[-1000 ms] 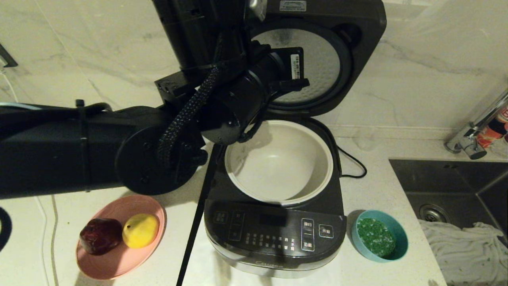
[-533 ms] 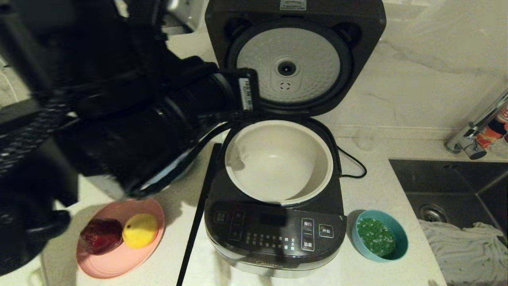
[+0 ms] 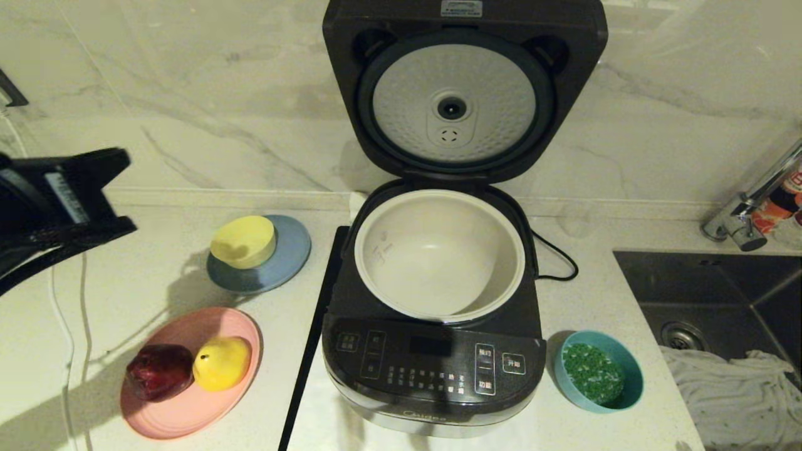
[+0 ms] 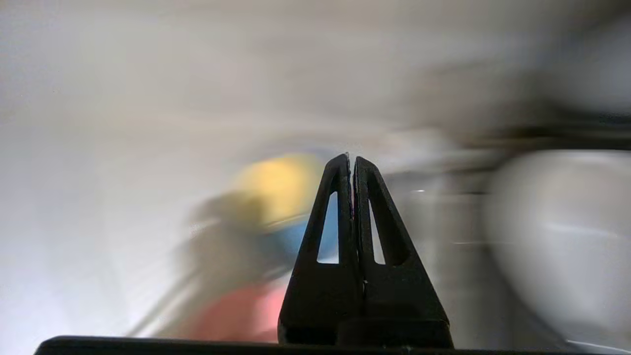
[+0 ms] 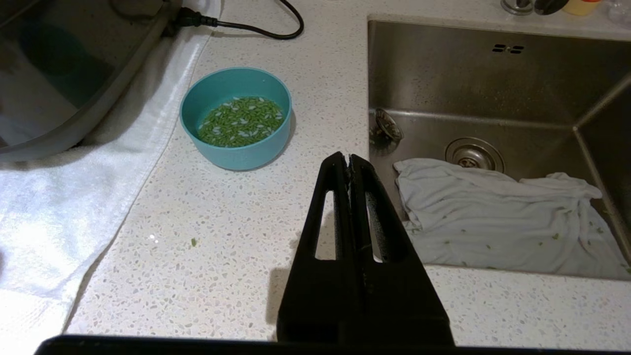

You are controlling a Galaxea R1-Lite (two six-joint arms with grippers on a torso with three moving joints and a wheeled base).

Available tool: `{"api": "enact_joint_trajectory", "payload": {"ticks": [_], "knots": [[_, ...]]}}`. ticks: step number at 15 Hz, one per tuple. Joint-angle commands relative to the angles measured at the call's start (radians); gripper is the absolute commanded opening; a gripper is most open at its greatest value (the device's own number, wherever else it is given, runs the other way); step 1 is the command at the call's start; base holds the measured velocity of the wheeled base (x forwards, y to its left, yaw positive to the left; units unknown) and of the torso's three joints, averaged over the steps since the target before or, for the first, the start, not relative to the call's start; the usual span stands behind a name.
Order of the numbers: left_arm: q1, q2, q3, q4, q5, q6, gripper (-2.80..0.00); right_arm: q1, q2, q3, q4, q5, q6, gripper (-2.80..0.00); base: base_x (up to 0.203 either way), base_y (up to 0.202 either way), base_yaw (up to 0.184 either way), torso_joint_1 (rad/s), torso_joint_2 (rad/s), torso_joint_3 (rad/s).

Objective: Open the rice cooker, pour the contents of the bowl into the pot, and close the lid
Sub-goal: Turn on the tap

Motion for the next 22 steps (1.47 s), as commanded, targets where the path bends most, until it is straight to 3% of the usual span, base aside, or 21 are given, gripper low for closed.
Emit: {"api": "enact_joint_trajectory", "payload": {"ticks": [1, 6, 10, 11, 13, 15, 16, 18, 22], "knots": [[0.173, -0.207, 0.144, 0.011, 0.056, 0.004, -2.8, 0.0, 0.0, 0.001, 0.0, 0.001, 0.0, -2.8, 0.0, 0.0, 0.0, 0.0, 0.0, 0.0], [0.424, -0.562, 0.426, 0.029, 0.122, 0.012, -2.8, 0.0, 0.0, 0.002, 0.0, 0.001, 0.0, -2.8, 0.0, 0.0, 0.0, 0.0, 0.0, 0.0], [0.502, -0.809, 0.613, 0.04, 0.099, 0.022, -2.8, 0.0, 0.0, 0.0, 0.0, 0.001, 0.0, -2.8, 0.0, 0.0, 0.0, 0.0, 0.0, 0.0], [0.505, -0.871, 0.68, 0.056, 0.02, 0.021, -2.8, 0.0, 0.0, 0.0, 0.0, 0.001, 0.0, -2.8, 0.0, 0.0, 0.0, 0.0, 0.0, 0.0], [0.507, -0.981, 0.78, 0.121, -0.254, 0.027, -2.8, 0.0, 0.0, 0.002, 0.0, 0.001, 0.0, -2.8, 0.0, 0.0, 0.0, 0.0, 0.0, 0.0], [0.508, -1.076, 0.775, 0.337, -0.467, 0.03, -2.8, 0.0, 0.0, 0.002, 0.0, 0.001, 0.0, -2.8, 0.0, 0.0, 0.0, 0.0, 0.0, 0.0], [0.507, -1.091, 0.773, 0.418, -0.542, 0.03, -2.8, 0.0, 0.0, 0.002, 0.0, 0.001, 0.0, -2.8, 0.0, 0.0, 0.0, 0.0, 0.0, 0.0], [0.505, -1.098, 0.788, 0.387, -0.575, 0.015, -2.8, 0.0, 0.0, 0.001, 0.0, 0.001, 0.0, -2.8, 0.0, 0.0, 0.0, 0.0, 0.0, 0.0], [0.505, -1.098, 0.791, 0.38, -0.565, -0.015, -2.8, 0.0, 0.0, 0.002, 0.0, 0.001, 0.0, -2.8, 0.0, 0.0, 0.0, 0.0, 0.0, 0.0]]}}
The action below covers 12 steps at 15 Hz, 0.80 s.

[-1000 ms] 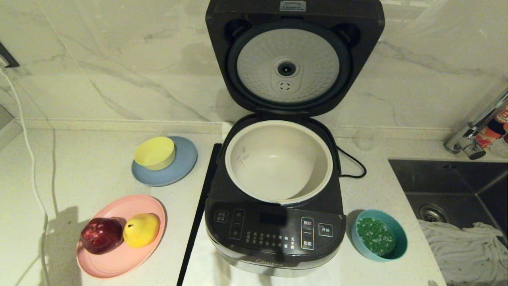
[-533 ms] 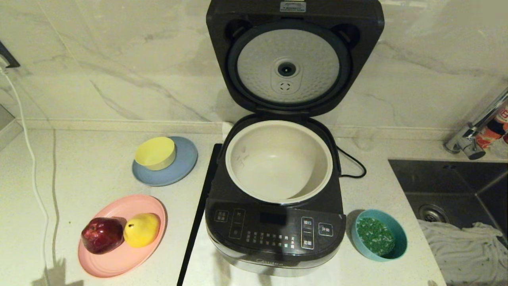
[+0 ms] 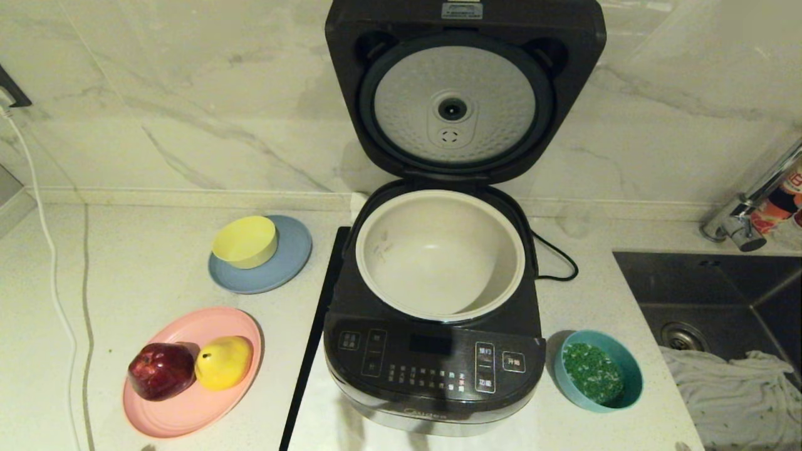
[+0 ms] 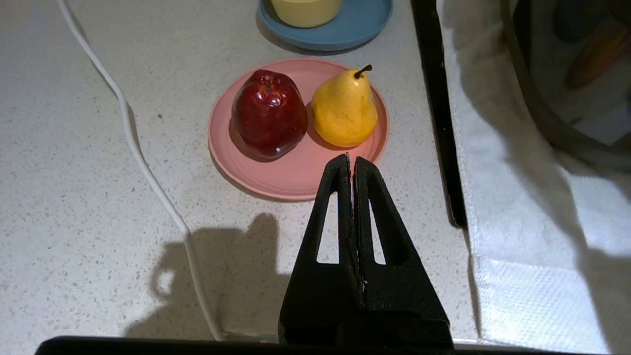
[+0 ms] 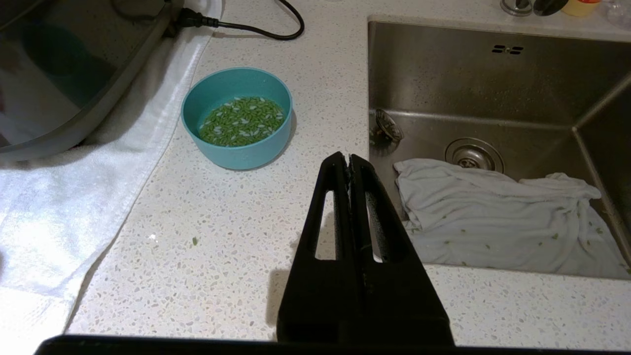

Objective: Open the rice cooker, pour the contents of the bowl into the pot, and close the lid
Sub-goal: Turn on the tap

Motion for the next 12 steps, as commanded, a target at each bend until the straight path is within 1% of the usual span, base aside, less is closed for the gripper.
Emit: {"api": "enact_joint_trajectory", "payload": {"ticks": [1, 12], "knots": [[0.0, -0.005, 0.002, -0.002, 0.011, -0.024, -2.8, 0.0, 0.0, 0.0, 0.0, 0.0, 0.0, -2.8, 0.0, 0.0, 0.0, 0.0, 0.0, 0.0], [0.0, -0.005, 0.002, -0.002, 0.017, -0.029, -2.8, 0.0, 0.0, 0.002, 0.002, 0.0, 0.0, -2.8, 0.0, 0.0, 0.0, 0.0, 0.0, 0.0]]}}
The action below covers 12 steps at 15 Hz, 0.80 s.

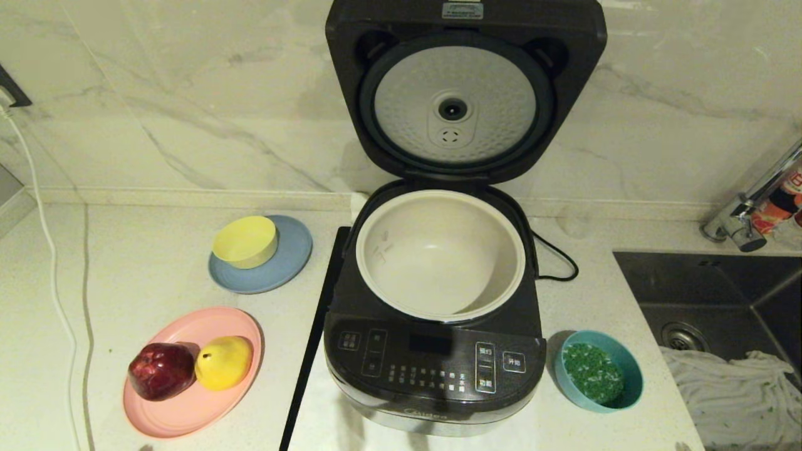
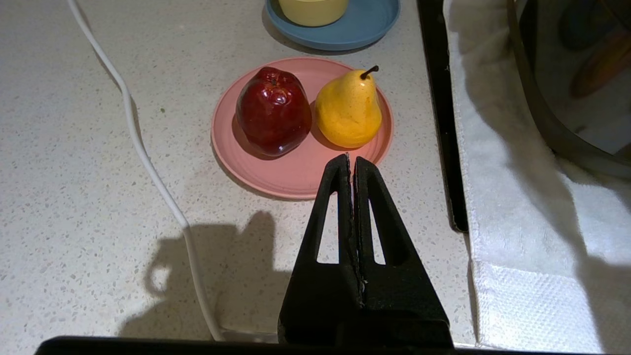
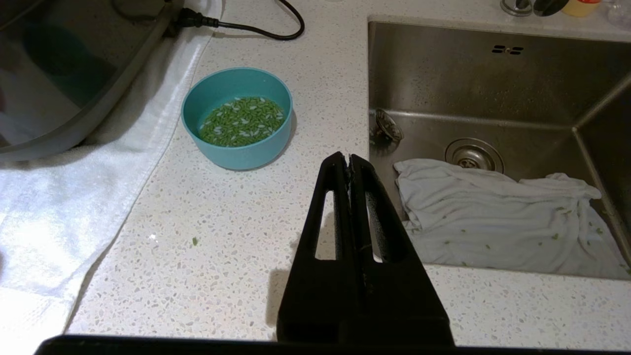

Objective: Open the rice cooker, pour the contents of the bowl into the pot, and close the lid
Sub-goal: Turn on the tap

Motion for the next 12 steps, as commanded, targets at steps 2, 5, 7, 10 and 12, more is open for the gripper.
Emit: {"api": "enact_joint_trajectory", "payload": {"ticks": [2, 5, 7, 10, 12], "knots": [[0.0, -0.001, 0.0, 0.0, 0.0, 0.0, -2.8, 0.0, -0.002, 0.002, 0.0, 0.0, -0.001, -2.8, 0.0, 0.0, 0.0, 0.0, 0.0, 0.0], [0.0, -0.001, 0.0, 0.0, 0.001, 0.0, -2.8, 0.0, -0.002, 0.002, 0.001, -0.003, 0.002, -2.8, 0.0, 0.0, 0.0, 0.0, 0.0, 0.0], [0.0, -0.001, 0.0, 0.0, 0.001, 0.0, -2.8, 0.0, -0.001, 0.001, 0.0, -0.002, -0.017, -2.8, 0.0, 0.0, 0.0, 0.0, 0.0, 0.0], [0.0, -0.001, 0.0, 0.0, 0.001, 0.0, -2.8, 0.0, 0.0, 0.002, 0.0, -0.004, 0.0, -2.8, 0.0, 0.0, 0.0, 0.0, 0.0, 0.0], [0.0, -0.001, 0.0, 0.0, 0.0, 0.0, -2.8, 0.0, -0.002, 0.002, 0.0, -0.003, -0.001, -2.8, 0.0, 0.0, 0.0, 0.0, 0.0, 0.0]]}}
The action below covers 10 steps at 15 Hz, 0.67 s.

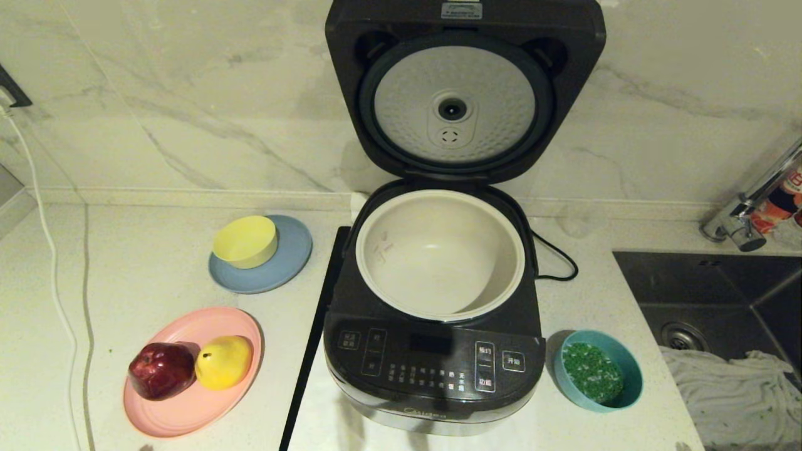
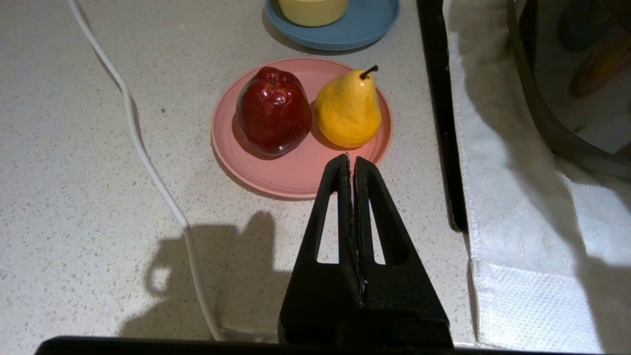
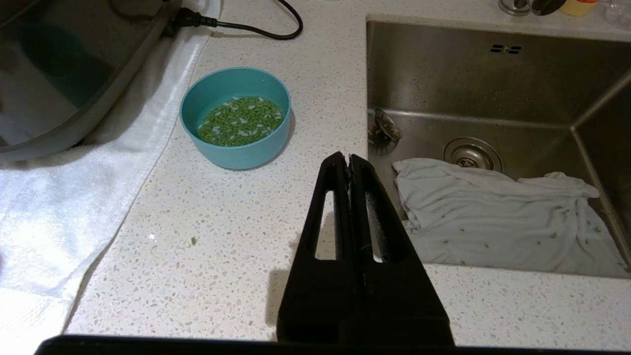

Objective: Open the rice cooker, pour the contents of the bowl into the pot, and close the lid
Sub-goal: Turn on the tap

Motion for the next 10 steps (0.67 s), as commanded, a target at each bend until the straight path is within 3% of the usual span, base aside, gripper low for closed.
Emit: {"api": "enact_joint_trajectory", "payload": {"ticks": [1, 10], "knots": [[0.0, -0.002, 0.0, 0.0, 0.0, 0.0, -2.8, 0.0, -0.002, 0.002, 0.0, 0.002, -0.004, -2.8, 0.0, 0.0, 0.0, 0.0, 0.0, 0.0], [0.0, -0.001, 0.0, 0.0, 0.001, -0.001, -2.8, -0.001, -0.002, -0.006, 0.001, -0.01, -0.004, -2.8, 0.0, 0.0, 0.0, 0.0, 0.0, 0.0]]}}
